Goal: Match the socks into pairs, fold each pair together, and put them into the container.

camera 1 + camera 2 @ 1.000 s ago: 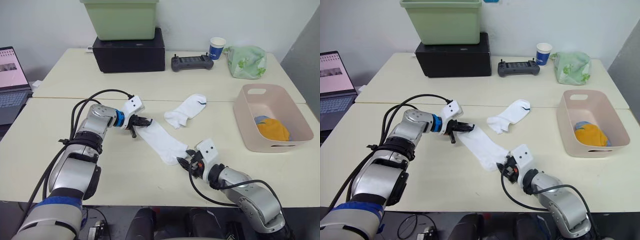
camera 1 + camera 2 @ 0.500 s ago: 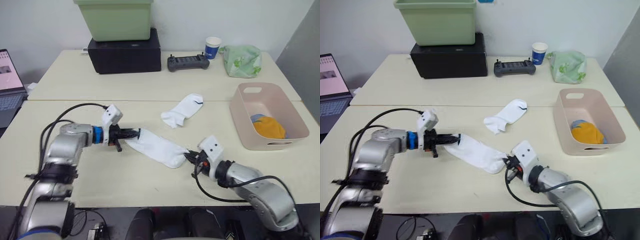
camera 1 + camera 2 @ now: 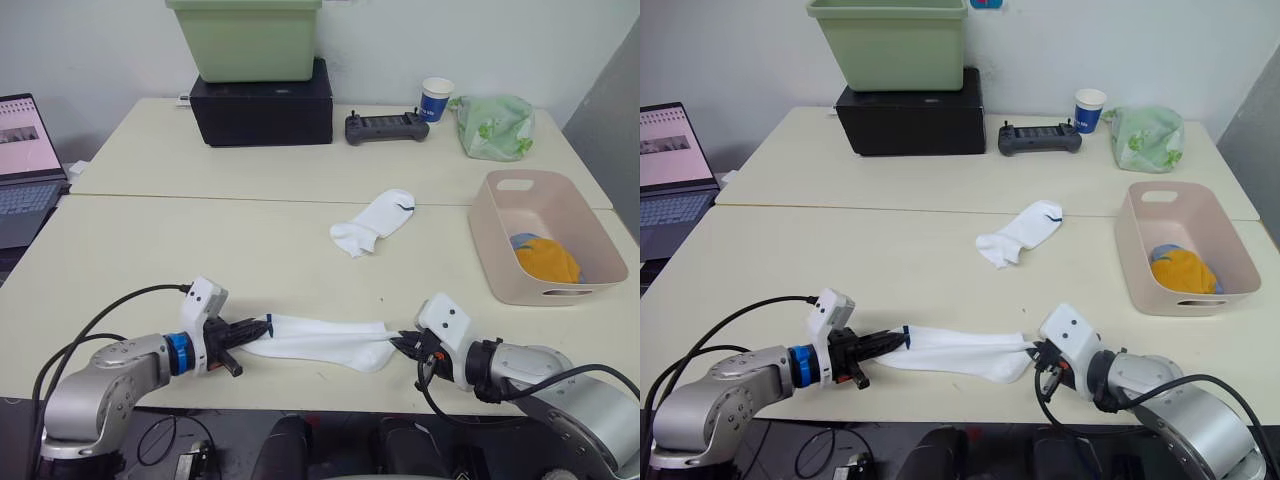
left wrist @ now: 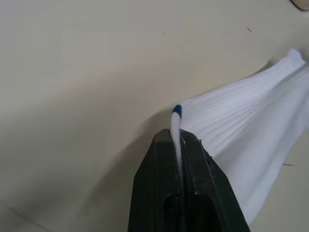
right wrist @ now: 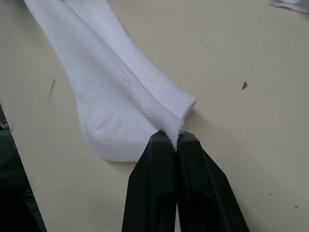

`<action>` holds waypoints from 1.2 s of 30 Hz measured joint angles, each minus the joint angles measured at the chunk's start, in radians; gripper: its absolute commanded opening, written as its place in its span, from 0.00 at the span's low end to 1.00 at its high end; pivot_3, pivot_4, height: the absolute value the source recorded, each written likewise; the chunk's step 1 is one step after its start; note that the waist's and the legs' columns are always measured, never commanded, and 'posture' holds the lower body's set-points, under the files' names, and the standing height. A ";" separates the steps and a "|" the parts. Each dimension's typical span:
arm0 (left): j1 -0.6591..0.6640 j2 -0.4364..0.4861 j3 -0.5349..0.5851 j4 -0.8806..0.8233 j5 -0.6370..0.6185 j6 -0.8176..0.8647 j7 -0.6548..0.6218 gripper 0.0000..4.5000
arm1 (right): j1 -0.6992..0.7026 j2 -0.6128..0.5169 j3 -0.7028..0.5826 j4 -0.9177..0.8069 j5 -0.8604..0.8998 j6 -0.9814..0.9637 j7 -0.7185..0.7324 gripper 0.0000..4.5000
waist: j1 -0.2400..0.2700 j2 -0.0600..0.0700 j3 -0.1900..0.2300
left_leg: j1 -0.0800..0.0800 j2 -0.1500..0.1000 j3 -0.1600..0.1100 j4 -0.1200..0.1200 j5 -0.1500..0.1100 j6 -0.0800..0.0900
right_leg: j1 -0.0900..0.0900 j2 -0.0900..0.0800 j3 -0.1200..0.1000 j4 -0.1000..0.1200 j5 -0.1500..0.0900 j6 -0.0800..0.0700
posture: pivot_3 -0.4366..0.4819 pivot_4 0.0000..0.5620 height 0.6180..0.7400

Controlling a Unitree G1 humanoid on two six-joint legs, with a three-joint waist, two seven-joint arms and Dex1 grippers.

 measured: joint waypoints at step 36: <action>-0.151 0.185 -0.028 -0.031 -0.138 -0.182 -0.077 0.99 | -0.283 0.036 0.053 0.040 -0.148 -0.179 -0.064 1.00 | 0.001 0.001 0.000 | 0.000 0.000 0.001 -0.001 0.000 0.000 | -0.001 0.000 0.001 -0.002 0.000 0.000 | 0.48 0.27 0.84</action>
